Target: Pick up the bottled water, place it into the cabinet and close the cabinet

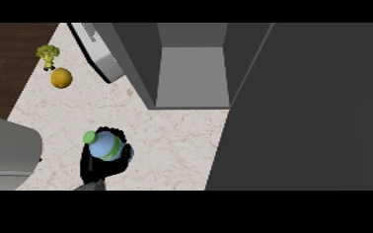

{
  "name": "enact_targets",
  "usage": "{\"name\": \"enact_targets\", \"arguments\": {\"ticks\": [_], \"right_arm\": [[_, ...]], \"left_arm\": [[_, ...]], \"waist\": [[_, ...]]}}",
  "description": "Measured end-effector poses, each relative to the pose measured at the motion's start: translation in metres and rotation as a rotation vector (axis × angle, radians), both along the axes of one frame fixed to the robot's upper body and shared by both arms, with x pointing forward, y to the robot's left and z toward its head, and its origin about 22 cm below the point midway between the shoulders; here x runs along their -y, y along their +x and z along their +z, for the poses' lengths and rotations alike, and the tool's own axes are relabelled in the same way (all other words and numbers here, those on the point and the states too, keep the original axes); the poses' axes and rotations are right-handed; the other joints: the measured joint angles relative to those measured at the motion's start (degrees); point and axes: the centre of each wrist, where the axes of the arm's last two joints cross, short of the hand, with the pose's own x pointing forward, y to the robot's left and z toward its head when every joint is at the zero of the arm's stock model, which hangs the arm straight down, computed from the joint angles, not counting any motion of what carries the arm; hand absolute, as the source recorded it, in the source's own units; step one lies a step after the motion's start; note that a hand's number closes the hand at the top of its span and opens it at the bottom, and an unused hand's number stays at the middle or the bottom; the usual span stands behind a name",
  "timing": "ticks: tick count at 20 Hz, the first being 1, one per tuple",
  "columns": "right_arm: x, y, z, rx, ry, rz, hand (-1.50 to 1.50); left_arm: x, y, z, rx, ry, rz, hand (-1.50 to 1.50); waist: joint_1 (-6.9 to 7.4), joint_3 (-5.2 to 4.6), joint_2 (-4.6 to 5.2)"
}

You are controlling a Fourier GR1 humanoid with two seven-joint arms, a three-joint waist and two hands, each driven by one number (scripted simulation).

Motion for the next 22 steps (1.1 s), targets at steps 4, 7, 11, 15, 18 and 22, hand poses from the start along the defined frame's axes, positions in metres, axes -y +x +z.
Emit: {"name": "enact_targets", "arguments": {"ticks": [4,7,11,15,18,22], "right_arm": [[0.003,-0.002,-0.002,0.007,-0.009,-0.009,-1.5],[0.001,-0.004,-0.003,-0.006,-0.001,-0.005,-1.5],[0.004,-0.003,-0.002,0.004,-0.012,-0.013,-1.5],[0.006,-0.003,-0.002,0.0,-0.021,-0.019,-1.5],[0.005,-0.004,-0.003,-0.004,-0.013,-0.019,-1.5],[0.003,-0.005,-0.004,-0.001,0.005,-0.016,-1.5]], "left_arm": [[0.009,0.004,0.011,0.011,0.009,-0.054,1.5],[0.014,0.005,0.022,0.011,-0.01,-0.083,1.5],[0.023,0.011,0.044,0.012,-0.043,-0.116,1.5],[0.042,0.016,0.064,0.023,-0.05,-0.13,1.5],[0.052,0.023,0.086,0.046,-0.038,-0.136,1.5],[0.068,0.03,0.105,0.062,-0.017,-0.144,1.5]], "waist": [[0.06,0.03,-0.05],[0.09,0.03,-0.08],[0.22,0.04,-0.08],[0.13,0.03,-0.07],[0.11,0.04,-0.07],[0.07,0.04,-0.04]]}}
